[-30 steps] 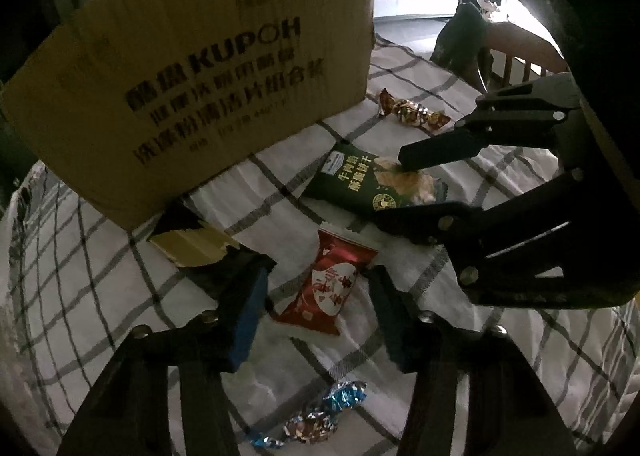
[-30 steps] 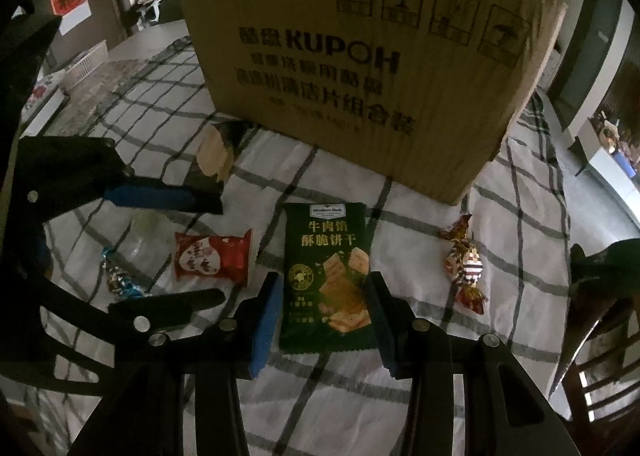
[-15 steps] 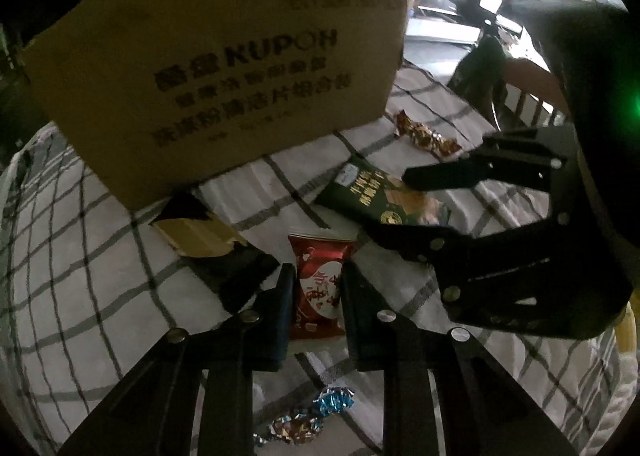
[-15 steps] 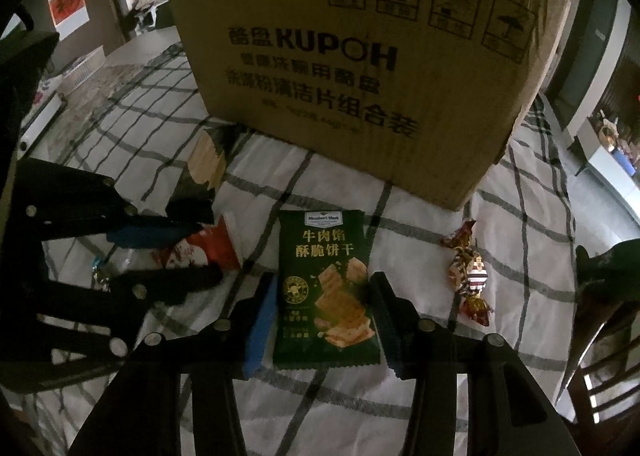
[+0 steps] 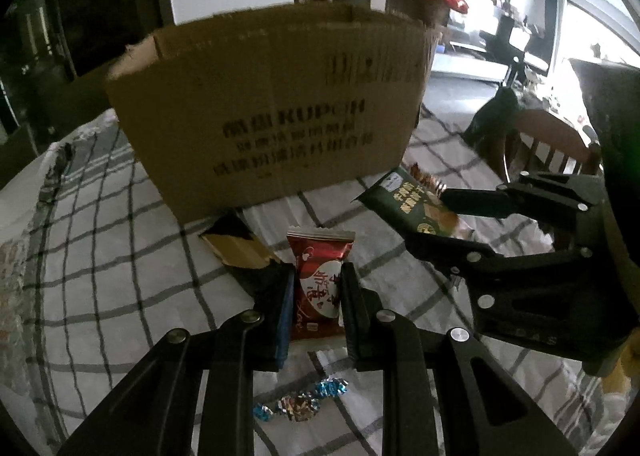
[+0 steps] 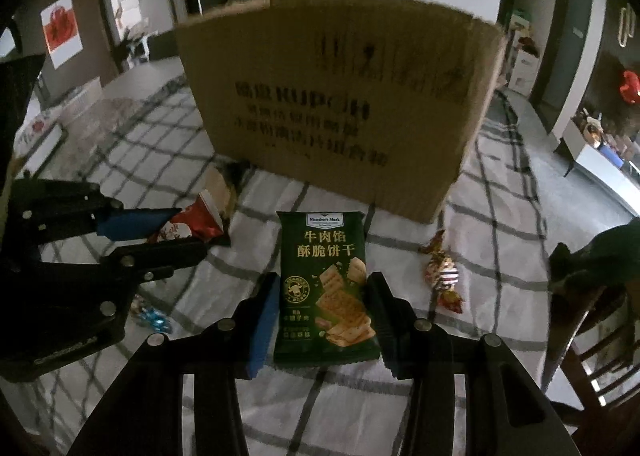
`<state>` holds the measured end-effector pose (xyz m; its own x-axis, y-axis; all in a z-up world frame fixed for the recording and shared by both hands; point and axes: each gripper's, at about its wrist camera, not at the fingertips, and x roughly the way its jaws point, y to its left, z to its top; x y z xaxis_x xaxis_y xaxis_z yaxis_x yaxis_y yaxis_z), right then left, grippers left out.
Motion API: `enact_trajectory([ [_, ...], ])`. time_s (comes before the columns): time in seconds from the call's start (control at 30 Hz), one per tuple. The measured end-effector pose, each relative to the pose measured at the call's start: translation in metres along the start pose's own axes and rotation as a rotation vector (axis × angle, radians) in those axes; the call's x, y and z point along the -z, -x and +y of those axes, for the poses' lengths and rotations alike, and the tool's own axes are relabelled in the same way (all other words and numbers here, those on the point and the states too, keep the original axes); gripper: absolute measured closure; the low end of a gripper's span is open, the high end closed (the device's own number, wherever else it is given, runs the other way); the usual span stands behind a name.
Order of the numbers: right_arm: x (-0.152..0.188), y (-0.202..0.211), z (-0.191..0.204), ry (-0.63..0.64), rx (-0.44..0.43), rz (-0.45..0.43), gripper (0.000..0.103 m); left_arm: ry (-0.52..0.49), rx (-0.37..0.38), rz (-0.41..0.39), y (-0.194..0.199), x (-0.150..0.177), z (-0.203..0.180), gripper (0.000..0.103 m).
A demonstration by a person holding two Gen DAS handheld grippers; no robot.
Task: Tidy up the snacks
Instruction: 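Carry the red packet and cracker bag into the box and open both tools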
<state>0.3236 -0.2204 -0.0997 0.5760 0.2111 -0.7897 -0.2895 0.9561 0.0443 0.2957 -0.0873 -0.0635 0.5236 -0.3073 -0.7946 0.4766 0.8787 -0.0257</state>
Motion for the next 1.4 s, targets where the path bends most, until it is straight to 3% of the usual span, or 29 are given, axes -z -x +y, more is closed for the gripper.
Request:
enact_trajectory([
  [0.43, -0.028, 0.066, -0.004, -0.068, 0.011, -0.165, 0.058, 0.042, -0.019, -0.136, 0.057, -0.037, -0.002, 0.081],
  [0.83, -0.084, 0.109, -0.011, -0.085, 0.018, -0.314, 0.058, 0.032, -0.060, -0.264, 0.090, -0.097, 0.009, 0.081],
  [1.07, -0.114, 0.105, -0.018, -0.072, 0.016, -0.337, 0.058, 0.029, -0.075, -0.270, 0.080, -0.128, 0.022, 0.081],
  [1.4, -0.151, 0.067, -0.033, -0.054, 0.015, -0.303, 0.057, 0.073, -0.067, -0.221, 0.039, -0.161, 0.049, 0.081],
])
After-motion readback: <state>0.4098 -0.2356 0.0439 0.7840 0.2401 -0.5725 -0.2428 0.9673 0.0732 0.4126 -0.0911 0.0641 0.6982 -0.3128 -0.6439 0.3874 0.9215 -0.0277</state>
